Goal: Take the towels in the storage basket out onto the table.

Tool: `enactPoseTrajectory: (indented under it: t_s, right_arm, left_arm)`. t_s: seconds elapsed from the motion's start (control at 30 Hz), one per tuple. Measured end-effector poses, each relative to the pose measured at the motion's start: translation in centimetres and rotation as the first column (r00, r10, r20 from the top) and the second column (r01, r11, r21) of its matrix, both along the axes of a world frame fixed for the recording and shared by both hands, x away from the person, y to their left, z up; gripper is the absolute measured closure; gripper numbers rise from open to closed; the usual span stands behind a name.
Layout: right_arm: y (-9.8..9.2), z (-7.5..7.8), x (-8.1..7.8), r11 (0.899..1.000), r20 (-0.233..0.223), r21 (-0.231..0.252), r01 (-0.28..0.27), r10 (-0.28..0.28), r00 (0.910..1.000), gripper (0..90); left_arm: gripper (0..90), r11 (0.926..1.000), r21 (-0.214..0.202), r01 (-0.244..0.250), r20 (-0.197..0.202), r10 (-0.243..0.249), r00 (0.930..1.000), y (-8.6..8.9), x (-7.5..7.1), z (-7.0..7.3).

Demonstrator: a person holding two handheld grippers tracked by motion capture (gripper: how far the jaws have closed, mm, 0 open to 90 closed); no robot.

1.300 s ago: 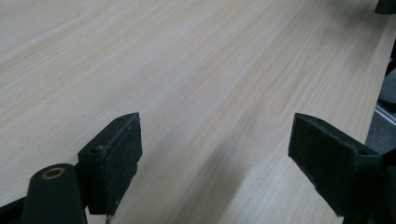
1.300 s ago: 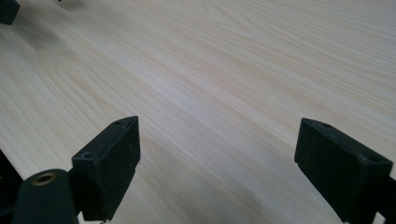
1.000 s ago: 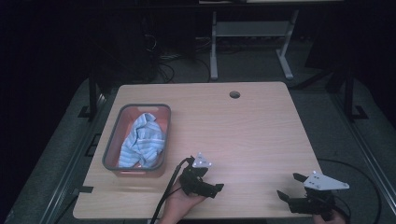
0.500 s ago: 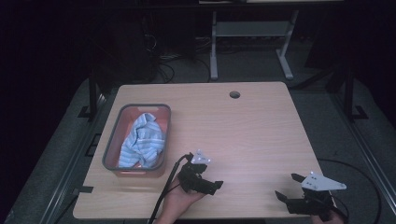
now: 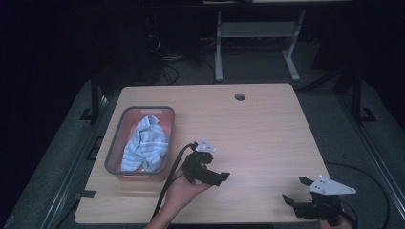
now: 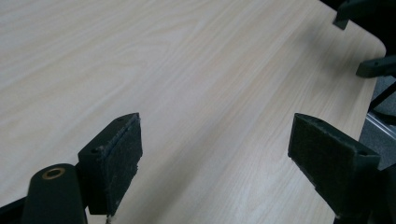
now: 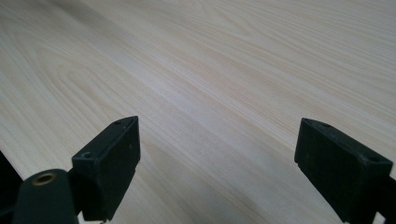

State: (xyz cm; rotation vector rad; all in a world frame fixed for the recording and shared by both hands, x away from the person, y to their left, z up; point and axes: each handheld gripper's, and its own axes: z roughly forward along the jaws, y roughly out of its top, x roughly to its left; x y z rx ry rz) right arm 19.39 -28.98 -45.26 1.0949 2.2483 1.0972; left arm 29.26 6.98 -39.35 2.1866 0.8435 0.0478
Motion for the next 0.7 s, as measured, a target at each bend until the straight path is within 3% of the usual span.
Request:
enactPoseTrajectory:
  t_s: [0.33,0.47,0.5,0.63,0.7]
  right_arm:
    - [0.3,0.2,-0.1,1.000,0.001,-0.008,-0.011,0.011,0.9999,13.7]
    - [0.3,0.2,-0.2,1.000,0.008,-0.004,-0.014,0.014,0.9999,13.7]
    - [0.3,0.2,-0.2,1.000,0.009,-0.005,-0.012,0.012,0.9999,13.7]
    - [0.2,0.2,-0.1,1.000,0.005,-0.002,-0.012,0.012,0.9999,13.7]
    - [0.2,0.2,-0.1,1.000,0.007,-0.007,-0.017,0.017,0.9998,13.7]
  left_arm:
    - [17.2,0.9997,0.017,-0.017,-0.033,0.018,0.9993,0.6,2.2,1.8]
    - [17.4,0.9991,0.037,-0.022,-0.023,0.022,0.9995,1.1,2.7,2.6]
    - [17.4,0.9979,0.062,-0.019,-0.017,0.020,0.9996,1.4,2.9,3.0]
    - [17.4,0.9991,0.036,-0.020,-0.028,0.021,0.9994,2.1,3.4,3.3]
    - [17.4,0.9987,0.044,-0.028,-0.026,0.029,0.9992,2.6,3.7,3.4]
